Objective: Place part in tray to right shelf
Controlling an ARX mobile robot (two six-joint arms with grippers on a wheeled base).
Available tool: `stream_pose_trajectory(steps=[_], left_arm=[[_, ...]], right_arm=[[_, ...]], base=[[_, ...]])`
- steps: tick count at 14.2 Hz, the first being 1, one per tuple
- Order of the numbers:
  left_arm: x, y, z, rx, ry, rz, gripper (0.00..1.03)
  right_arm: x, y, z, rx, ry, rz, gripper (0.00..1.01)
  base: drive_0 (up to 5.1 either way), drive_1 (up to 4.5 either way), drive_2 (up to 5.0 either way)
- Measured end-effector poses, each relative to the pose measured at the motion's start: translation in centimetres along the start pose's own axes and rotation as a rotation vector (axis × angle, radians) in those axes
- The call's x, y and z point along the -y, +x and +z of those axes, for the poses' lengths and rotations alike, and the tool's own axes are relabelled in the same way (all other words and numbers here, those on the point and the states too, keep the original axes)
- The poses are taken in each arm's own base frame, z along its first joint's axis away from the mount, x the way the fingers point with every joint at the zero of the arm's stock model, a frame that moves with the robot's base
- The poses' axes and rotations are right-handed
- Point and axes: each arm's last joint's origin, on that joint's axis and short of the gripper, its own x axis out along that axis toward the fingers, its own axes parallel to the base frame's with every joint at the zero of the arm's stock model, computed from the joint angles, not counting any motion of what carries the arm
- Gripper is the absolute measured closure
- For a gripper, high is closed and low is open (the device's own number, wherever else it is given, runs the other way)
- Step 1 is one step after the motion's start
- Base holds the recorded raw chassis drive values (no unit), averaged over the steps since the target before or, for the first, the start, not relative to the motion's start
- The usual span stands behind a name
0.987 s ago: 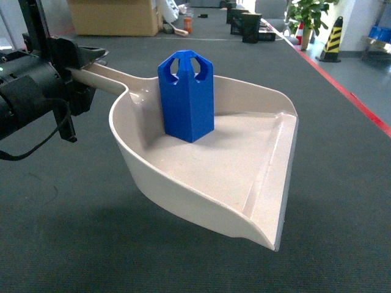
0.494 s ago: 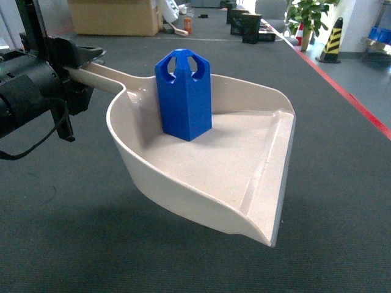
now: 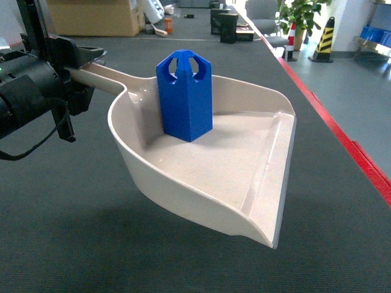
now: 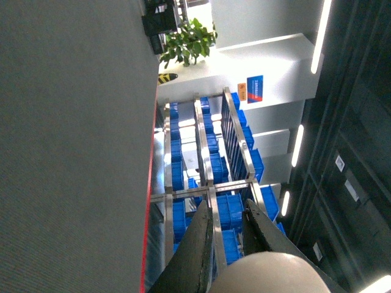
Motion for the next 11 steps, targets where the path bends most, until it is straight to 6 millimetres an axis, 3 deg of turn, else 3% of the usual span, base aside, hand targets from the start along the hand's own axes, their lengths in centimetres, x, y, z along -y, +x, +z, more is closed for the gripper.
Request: stream_pose_trajectory(steps=[11], left_arm=[[-0.09, -0.03, -0.09, -0.003, 0.009, 0.003, 0.91]], right_arm=[[0.00, 0.00, -0.02, -0.001, 0.000, 0.000, 0.03]], base=[[5.0, -2.48, -2.5]])
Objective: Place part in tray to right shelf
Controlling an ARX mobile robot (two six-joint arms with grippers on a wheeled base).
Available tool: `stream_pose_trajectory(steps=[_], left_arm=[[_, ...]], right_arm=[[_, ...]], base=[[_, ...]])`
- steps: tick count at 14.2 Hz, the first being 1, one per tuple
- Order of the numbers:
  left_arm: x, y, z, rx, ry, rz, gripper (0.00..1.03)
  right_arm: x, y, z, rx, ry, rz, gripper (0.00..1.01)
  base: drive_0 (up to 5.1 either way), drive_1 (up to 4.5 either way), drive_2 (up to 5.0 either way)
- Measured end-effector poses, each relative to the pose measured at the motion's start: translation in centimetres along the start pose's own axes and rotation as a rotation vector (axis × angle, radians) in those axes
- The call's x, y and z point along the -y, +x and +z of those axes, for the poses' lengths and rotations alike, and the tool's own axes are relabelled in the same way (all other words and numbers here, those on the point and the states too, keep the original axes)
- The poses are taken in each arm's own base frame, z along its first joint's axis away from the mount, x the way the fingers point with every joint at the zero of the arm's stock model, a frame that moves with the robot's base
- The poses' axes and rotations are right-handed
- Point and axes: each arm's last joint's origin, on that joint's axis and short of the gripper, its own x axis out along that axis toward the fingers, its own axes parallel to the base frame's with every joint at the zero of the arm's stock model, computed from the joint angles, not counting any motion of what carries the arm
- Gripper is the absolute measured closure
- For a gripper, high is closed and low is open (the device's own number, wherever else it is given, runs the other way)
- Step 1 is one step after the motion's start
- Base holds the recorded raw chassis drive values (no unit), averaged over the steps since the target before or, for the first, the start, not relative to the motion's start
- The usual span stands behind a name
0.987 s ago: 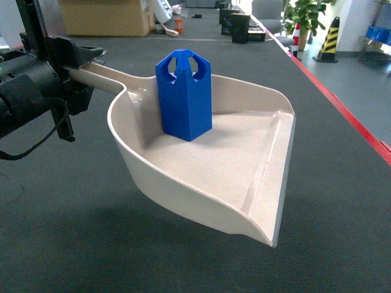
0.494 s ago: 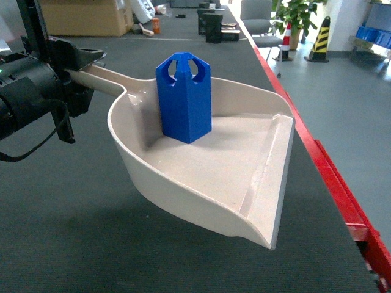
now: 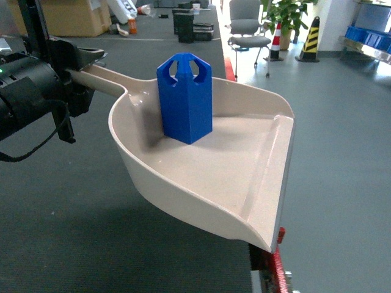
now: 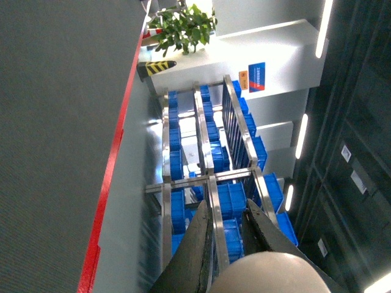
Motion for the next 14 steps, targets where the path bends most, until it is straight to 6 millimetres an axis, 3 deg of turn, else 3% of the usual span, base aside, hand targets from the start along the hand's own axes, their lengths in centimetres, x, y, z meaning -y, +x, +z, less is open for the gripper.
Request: stream_pose_trajectory(steps=[14], left_arm=[[0.00, 0.00, 0.03, 0.002, 0.001, 0.000, 0.91]], right_arm=[[0.00, 0.00, 0.01, 0.001, 0.000, 0.000, 0.03]], base=[[5.0, -2.41, -2.4]])
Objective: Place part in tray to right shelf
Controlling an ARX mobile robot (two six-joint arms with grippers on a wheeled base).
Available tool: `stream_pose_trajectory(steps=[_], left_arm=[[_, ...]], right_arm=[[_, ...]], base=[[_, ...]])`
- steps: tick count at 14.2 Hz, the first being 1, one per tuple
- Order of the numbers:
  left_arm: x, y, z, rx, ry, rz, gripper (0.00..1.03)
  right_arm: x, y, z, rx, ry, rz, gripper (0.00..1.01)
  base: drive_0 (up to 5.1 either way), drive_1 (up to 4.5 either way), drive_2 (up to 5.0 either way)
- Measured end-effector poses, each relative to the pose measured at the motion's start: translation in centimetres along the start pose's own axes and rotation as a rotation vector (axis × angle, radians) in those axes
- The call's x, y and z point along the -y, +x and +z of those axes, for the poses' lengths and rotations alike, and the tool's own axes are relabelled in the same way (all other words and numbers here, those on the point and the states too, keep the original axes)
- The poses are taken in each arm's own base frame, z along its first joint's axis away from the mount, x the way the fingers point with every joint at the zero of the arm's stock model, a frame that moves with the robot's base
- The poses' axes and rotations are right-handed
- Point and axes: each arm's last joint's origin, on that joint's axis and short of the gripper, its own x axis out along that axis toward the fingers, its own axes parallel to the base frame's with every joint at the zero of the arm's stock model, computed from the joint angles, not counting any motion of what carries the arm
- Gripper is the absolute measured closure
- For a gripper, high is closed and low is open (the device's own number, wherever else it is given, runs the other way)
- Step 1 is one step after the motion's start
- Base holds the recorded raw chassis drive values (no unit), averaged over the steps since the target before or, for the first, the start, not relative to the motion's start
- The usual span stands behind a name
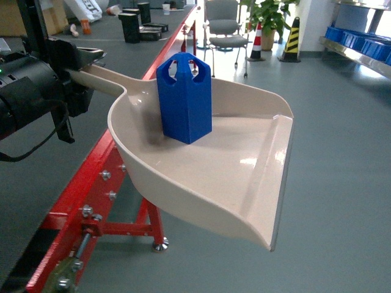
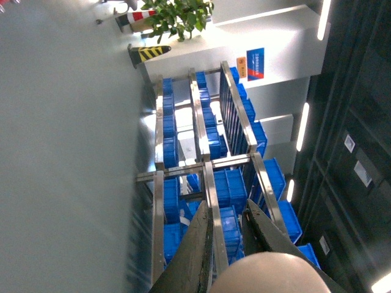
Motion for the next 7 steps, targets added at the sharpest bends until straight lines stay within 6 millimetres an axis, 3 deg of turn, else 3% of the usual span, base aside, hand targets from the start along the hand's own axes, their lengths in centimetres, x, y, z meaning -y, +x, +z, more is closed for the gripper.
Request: stream_pose_trajectory(steps=[7], left_arm=[[-0.07, 0.00, -0.01, -0.001, -0.001, 0.004, 0.91]], right_arm=[[0.00, 0.00, 0.00, 0.000, 0.000, 0.000, 0.03]], base=[[4.9, -2.97, -1.9]])
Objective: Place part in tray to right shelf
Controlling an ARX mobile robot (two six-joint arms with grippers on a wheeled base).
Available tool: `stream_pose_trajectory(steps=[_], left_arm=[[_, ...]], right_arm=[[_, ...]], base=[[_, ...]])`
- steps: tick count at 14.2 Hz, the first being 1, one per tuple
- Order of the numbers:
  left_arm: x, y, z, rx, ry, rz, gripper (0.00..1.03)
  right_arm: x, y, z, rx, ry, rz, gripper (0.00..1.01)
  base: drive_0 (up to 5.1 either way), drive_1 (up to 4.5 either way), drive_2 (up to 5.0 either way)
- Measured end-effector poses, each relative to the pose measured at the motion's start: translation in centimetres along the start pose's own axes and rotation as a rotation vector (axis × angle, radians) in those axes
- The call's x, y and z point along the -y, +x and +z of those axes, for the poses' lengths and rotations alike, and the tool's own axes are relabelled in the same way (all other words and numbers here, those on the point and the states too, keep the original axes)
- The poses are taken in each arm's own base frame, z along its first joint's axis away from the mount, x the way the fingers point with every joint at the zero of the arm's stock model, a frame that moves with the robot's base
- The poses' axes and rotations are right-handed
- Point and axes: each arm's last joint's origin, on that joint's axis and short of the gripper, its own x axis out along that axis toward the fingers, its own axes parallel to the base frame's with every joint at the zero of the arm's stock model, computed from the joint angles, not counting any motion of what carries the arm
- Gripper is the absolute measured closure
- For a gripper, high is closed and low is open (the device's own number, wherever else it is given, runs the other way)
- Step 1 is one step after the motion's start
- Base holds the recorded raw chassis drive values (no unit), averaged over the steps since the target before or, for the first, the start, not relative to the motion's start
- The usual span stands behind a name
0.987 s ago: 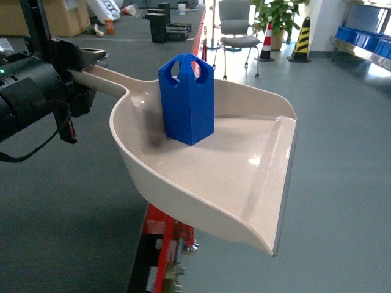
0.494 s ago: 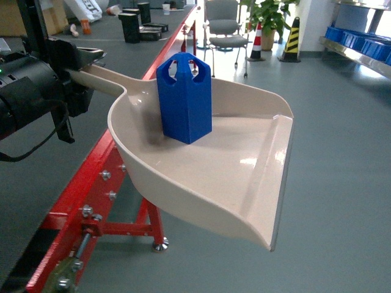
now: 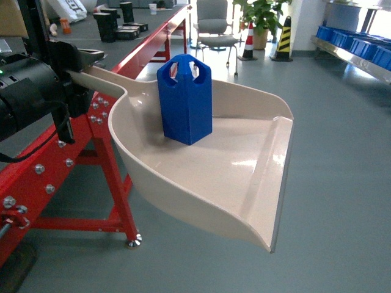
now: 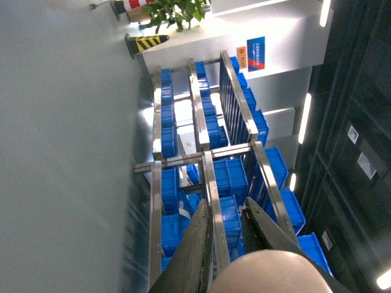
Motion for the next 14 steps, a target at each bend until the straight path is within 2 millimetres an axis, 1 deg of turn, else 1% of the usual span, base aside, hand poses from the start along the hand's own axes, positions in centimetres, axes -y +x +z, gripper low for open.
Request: stream_pose_trajectory(steps=[14], left_arm=[[-0.01, 0.01, -0.04, -0.004, 0.000, -0.001, 0.91]], right_arm=[[0.00, 0.00, 0.00, 0.000, 0.000, 0.000, 0.03]], base=[[4.9, -2.41, -2.4]])
